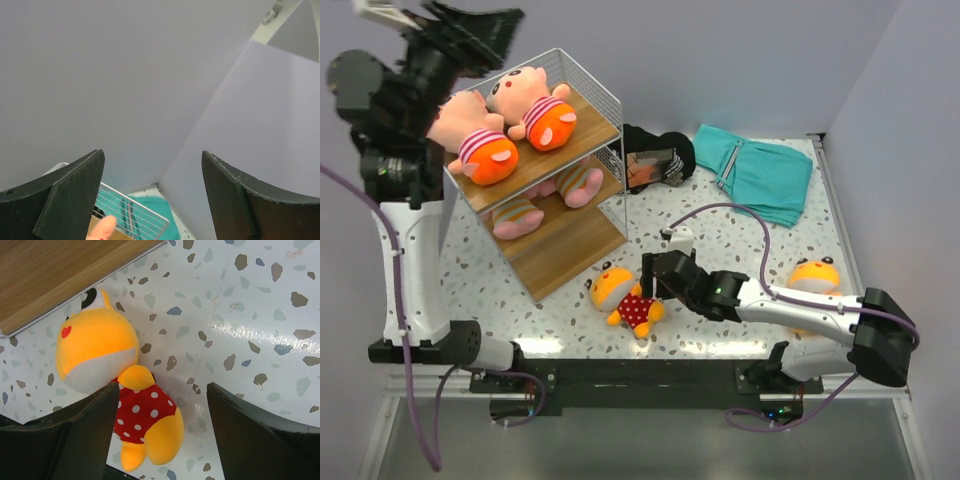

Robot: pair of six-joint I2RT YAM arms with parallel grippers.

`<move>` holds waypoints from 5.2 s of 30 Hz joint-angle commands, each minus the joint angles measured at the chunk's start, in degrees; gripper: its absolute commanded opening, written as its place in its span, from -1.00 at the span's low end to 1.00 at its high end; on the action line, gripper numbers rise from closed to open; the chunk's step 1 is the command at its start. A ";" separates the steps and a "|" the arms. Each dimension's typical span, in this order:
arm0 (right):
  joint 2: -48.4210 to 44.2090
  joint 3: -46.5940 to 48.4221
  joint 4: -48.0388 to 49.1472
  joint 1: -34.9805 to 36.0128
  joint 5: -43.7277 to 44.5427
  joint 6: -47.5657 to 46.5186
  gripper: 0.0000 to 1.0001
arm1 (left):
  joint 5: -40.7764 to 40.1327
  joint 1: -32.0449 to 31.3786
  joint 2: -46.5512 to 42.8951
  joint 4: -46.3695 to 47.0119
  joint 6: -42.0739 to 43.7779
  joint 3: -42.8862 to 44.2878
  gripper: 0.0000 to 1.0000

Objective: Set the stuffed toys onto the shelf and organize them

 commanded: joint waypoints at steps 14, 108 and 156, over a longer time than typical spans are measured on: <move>-0.55 0.06 4.52 -0.05 1.91 0.18 0.47 | 4.49 -18.72 -20.33 -1.22 20.05 -21.02 0.64; 15.09 -3.72 65.42 -0.40 -25.16 15.03 -1.00 | -1.66 -47.98 -56.82 13.63 22.33 -80.36 0.75; 34.27 10.09 47.18 -3.65 -15.15 20.38 0.22 | -10.16 -47.98 -58.50 1.95 29.53 -78.95 0.79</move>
